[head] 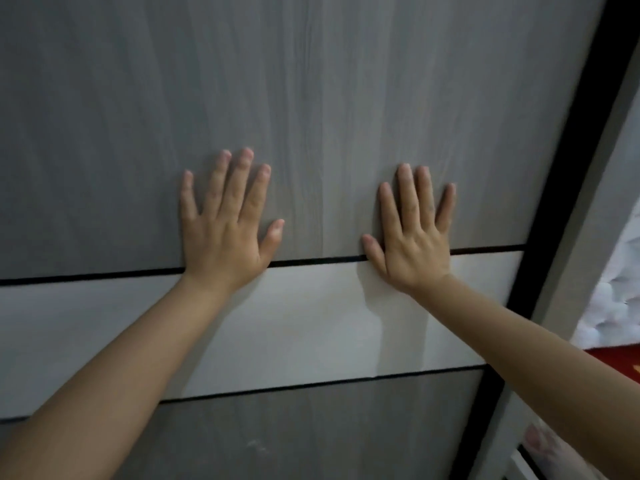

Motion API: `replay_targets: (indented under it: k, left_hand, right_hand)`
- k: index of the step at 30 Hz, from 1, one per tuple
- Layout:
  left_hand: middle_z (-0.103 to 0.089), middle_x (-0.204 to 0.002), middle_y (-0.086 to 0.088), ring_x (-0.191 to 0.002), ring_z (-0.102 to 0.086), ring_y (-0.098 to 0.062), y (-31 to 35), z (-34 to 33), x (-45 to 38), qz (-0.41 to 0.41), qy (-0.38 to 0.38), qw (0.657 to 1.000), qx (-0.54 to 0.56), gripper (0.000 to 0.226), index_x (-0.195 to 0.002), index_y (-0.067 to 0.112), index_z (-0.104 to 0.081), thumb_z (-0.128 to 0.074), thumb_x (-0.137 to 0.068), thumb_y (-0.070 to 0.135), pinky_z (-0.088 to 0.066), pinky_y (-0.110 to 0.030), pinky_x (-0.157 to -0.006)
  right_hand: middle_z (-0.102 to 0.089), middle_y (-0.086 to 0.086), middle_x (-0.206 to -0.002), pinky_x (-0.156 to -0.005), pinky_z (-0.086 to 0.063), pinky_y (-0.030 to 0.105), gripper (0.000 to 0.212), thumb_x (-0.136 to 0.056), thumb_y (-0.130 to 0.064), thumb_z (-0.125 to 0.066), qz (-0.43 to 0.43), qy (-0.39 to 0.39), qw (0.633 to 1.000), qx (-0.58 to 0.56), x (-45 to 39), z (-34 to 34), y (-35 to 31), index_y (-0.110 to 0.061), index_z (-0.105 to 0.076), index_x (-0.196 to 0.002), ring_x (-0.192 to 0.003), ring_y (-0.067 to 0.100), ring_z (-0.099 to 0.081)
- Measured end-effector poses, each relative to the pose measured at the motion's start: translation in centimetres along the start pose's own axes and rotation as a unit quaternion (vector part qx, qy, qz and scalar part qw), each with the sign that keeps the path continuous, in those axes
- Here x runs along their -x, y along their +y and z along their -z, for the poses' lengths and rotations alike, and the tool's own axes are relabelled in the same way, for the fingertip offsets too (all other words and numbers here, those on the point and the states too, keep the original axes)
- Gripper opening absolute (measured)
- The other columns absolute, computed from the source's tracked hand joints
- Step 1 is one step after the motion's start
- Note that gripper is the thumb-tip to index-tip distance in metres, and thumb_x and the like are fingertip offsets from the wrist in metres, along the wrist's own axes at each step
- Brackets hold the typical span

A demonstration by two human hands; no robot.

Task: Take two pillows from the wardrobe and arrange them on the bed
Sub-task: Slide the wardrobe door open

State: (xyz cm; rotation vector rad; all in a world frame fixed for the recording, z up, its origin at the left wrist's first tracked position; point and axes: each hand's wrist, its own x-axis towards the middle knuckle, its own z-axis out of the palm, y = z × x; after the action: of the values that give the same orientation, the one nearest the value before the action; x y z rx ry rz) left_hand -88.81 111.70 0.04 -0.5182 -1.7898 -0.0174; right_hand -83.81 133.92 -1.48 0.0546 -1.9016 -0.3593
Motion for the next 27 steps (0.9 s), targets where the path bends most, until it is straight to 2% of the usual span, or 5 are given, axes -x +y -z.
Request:
replay_targets:
  k: [4,10,18,24,27]
  left_hand:
    - [-0.054,-0.128,-0.030,-0.124,-0.029,-0.033,-0.6,0.3,0.5,0.013,0.012,0.999,-0.031,0.058,-0.129,0.002,-0.034,-0.037,-0.082,0.036,-0.031,-0.068,-0.094]
    - [-0.055,-0.119,-0.039,-0.119,-0.032,-0.038,-2.4,0.7,1.0,0.006,0.065,0.997,-0.031,0.050,-0.122,-0.004,-0.038,-0.038,-0.080,0.023,0.007,-0.025,-0.118]
    - [-0.048,-0.120,-0.047,-0.119,-0.039,-0.053,-6.8,1.7,2.2,0.045,0.018,0.996,-0.080,0.058,-0.122,-0.018,-0.039,-0.033,-0.080,0.022,0.010,-0.020,-0.117]
    - [-0.042,-0.124,-0.049,-0.141,0.015,0.003,-11.2,2.7,3.9,0.090,-0.007,0.994,-0.056,0.058,-0.126,-0.008,-0.023,-0.032,-0.080,0.027,0.013,-0.017,-0.115]
    - [-0.042,-0.124,-0.050,-0.145,-0.007,-0.022,-14.1,3.5,5.0,0.095,-0.019,0.993,-0.072,0.063,-0.126,-0.018,-0.029,-0.032,-0.080,0.025,0.012,-0.017,-0.115]
  right_hand:
    - [-0.059,0.027,-0.124,-0.081,-0.040,0.073,0.060,-0.081,-0.043,-0.037,0.004,-0.013,1.000,-0.015,-0.6,0.0,-0.6,-0.001,-0.041,-0.124,-0.112,0.050,-0.054]
    - [-0.061,0.018,-0.126,-0.080,-0.044,0.070,0.059,-0.081,-0.045,-0.042,0.015,0.026,0.999,-0.017,-0.8,-0.2,-2.1,-0.006,-0.054,-0.124,-0.114,0.042,-0.056]
    - [-0.058,0.008,-0.132,-0.088,-0.047,0.061,0.060,-0.082,-0.047,-0.043,0.018,0.095,0.994,-0.047,-1.9,-0.7,-7.2,-0.012,-0.049,-0.129,-0.121,0.030,-0.054]
    - [-0.057,0.006,-0.134,-0.103,-0.021,0.060,0.058,-0.079,-0.043,-0.043,0.027,0.105,0.990,-0.089,-2.5,-0.5,-13.8,-0.013,-0.050,-0.129,-0.122,0.032,-0.052]
    - [-0.056,0.006,-0.134,-0.103,-0.007,0.057,0.057,-0.081,-0.041,-0.040,0.038,0.093,0.990,-0.096,-3.3,-0.1,-17.6,-0.013,-0.049,-0.129,-0.122,0.033,-0.051]
